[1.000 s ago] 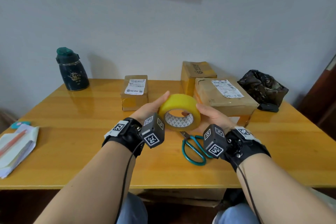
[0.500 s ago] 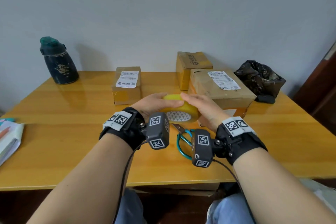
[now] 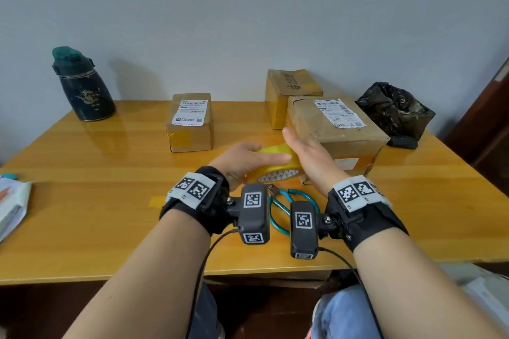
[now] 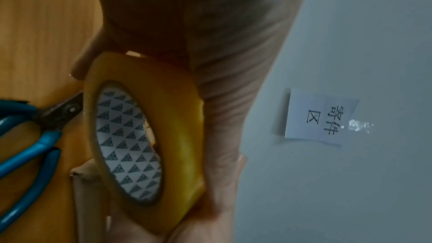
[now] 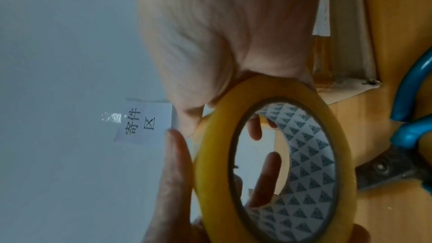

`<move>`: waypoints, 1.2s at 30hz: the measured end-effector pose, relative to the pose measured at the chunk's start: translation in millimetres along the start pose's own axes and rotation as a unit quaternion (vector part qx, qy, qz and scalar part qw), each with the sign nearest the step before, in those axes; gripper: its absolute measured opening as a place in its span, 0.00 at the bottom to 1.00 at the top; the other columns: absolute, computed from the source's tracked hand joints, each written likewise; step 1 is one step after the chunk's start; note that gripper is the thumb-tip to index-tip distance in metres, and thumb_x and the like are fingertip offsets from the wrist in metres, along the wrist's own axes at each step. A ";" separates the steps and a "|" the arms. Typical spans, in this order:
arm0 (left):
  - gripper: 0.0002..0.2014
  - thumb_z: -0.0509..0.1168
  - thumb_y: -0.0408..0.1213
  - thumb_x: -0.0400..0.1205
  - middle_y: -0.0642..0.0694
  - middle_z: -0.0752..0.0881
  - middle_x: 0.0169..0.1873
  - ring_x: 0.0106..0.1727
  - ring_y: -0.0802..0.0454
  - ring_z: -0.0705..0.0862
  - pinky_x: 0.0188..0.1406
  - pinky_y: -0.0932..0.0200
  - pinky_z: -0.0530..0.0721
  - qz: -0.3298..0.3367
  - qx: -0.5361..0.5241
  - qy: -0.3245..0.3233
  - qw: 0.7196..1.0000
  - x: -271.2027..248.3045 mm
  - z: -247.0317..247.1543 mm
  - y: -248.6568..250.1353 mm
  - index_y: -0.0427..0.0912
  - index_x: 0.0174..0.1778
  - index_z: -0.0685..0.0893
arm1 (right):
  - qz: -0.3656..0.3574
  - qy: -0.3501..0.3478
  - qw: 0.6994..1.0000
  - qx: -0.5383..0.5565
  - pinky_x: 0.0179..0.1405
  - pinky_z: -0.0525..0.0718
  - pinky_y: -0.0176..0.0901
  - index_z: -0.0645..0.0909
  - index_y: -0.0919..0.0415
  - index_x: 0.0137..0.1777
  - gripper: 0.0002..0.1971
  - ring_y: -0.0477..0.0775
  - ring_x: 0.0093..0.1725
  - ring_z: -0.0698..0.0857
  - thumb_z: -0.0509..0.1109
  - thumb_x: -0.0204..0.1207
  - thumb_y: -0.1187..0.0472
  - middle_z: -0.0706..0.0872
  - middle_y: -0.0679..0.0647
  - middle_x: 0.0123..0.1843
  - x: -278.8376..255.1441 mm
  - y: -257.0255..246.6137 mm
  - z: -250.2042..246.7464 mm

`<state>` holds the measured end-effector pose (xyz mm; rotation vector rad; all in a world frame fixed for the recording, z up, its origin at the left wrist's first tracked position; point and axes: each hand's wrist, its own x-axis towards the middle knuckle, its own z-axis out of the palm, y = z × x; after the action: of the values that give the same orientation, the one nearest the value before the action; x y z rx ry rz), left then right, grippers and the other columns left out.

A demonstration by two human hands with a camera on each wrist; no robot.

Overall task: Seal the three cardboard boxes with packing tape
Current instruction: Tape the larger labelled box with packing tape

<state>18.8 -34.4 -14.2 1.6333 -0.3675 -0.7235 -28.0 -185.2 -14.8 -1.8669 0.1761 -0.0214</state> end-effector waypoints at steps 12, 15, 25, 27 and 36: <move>0.28 0.60 0.55 0.79 0.45 0.91 0.44 0.41 0.54 0.90 0.32 0.65 0.85 0.029 0.031 -0.008 0.999 -2.4 -6.0 -5.8 0.35 0.65 0.81 | 0.038 -0.034 0.995 0.083 0.73 0.72 0.65 0.75 0.57 0.74 0.39 0.58 0.71 0.79 0.67 0.70 0.31 0.80 0.57 0.71 7.9 16.8 -19.4; 0.23 0.57 0.53 0.83 0.47 0.92 0.40 0.39 0.53 0.91 0.31 0.64 0.86 0.031 0.020 -0.012 0.999 -2.6 -4.7 -8.3 0.38 0.62 0.82 | 0.025 -0.061 0.997 0.045 0.70 0.77 0.62 0.77 0.54 0.71 0.40 0.56 0.66 0.83 0.68 0.66 0.27 0.84 0.55 0.66 3.8 11.8 -20.1; 0.18 0.57 0.48 0.84 0.49 0.91 0.37 0.36 0.56 0.90 0.29 0.66 0.84 0.049 0.012 -0.016 0.999 -5.0 -3.1 -10.4 0.39 0.60 0.82 | 0.060 -0.121 0.978 0.157 0.54 0.86 0.55 0.78 0.63 0.66 0.22 0.60 0.56 0.85 0.69 0.73 0.57 0.83 0.63 0.63 -8.4 7.3 -25.9; 0.19 0.60 0.49 0.82 0.47 0.90 0.41 0.39 0.55 0.90 0.32 0.64 0.86 0.049 0.004 -0.009 0.999 -6.8 -4.6 -11.9 0.39 0.59 0.83 | 0.080 -0.117 0.967 0.211 0.49 0.90 0.52 0.76 0.62 0.71 0.24 0.60 0.57 0.86 0.68 0.75 0.60 0.80 0.64 0.68 -9.2 11.5 -27.5; 0.50 0.83 0.62 0.47 0.39 0.90 0.41 0.42 0.45 0.90 0.39 0.55 0.90 0.071 -0.079 -0.032 0.994 -9.2 -7.4 -24.2 0.31 0.56 0.80 | 0.055 -0.206 0.927 0.309 0.68 0.74 0.73 0.72 0.67 0.71 0.39 0.77 0.71 0.74 0.84 0.63 0.54 0.69 0.75 0.75 -12.7 26.9 -34.2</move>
<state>12.7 -18.2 -35.0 1.4230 -0.4576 -0.6803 -47.1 -223.7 -29.1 -1.1932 -0.0218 0.3556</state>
